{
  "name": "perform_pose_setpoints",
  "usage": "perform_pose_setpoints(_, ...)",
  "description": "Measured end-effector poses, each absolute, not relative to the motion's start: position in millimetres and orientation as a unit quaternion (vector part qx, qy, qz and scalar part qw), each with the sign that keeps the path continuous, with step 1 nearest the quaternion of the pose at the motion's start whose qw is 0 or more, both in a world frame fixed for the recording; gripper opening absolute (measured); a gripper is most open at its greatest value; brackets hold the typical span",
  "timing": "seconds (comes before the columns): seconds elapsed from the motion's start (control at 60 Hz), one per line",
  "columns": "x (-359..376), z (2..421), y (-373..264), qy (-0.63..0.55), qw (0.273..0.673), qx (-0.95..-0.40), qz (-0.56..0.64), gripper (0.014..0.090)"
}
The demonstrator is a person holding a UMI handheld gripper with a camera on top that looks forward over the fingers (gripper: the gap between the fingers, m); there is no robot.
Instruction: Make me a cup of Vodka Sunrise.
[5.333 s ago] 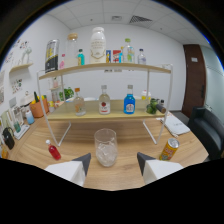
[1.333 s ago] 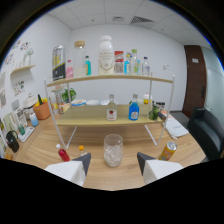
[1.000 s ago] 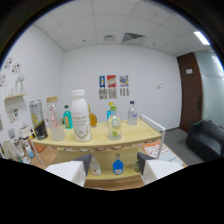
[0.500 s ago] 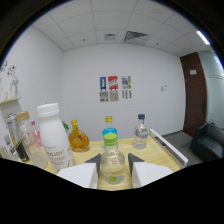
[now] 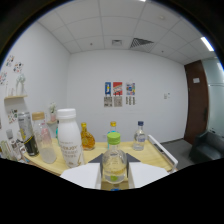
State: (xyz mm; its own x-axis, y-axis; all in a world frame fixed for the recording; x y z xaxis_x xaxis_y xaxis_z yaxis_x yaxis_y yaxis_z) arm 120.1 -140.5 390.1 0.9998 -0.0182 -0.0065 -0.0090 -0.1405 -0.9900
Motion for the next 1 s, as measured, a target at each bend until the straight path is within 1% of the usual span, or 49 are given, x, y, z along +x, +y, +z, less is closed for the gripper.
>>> perform_pose_setpoints(0.1, 119.8, 398.6, -163.8, 0.010, 0.665, -0.747, 0.003, 0.0357)
perform_pose_setpoints(0.167, 120.4, 393.7, -181.5, 0.016, 0.666, -0.746, 0.010, 0.0357)
perform_pose_setpoints(0.217, 120.8, 381.4, -193.0, 0.019, 0.663, -0.748, 0.013, 0.0356)
perform_pose_setpoints(0.333, 115.3, 328.1, -212.6, 0.022, 0.643, -0.765, 0.025, 0.0356)
perform_pose_setpoints(0.5, 109.8, 230.9, -222.9, 0.041, 0.596, -0.801, 0.043, 0.0356)
perform_pose_setpoints(0.583, 109.5, 195.1, -222.2, 0.058, 0.574, -0.816, 0.048, 0.0356)
perform_pose_setpoints(0.667, 112.7, 171.2, -219.9, 0.068, 0.559, -0.825, 0.049, 0.0356)
perform_pose_setpoints(0.733, 116.1, 161.5, -218.3, 0.059, 0.552, -0.831, 0.033, 0.0357)
perform_pose_setpoints(0.8, 118.9, 158.8, -215.0, 0.024, 0.552, -0.833, -0.001, 0.0355)
perform_pose_setpoints(0.917, 120.1, 159.1, -210.9, -0.072, 0.548, -0.830, -0.080, 0.0355)
perform_pose_setpoints(1.0, 122.2, 160.7, -209.6, -0.147, 0.534, -0.819, -0.149, 0.0354)
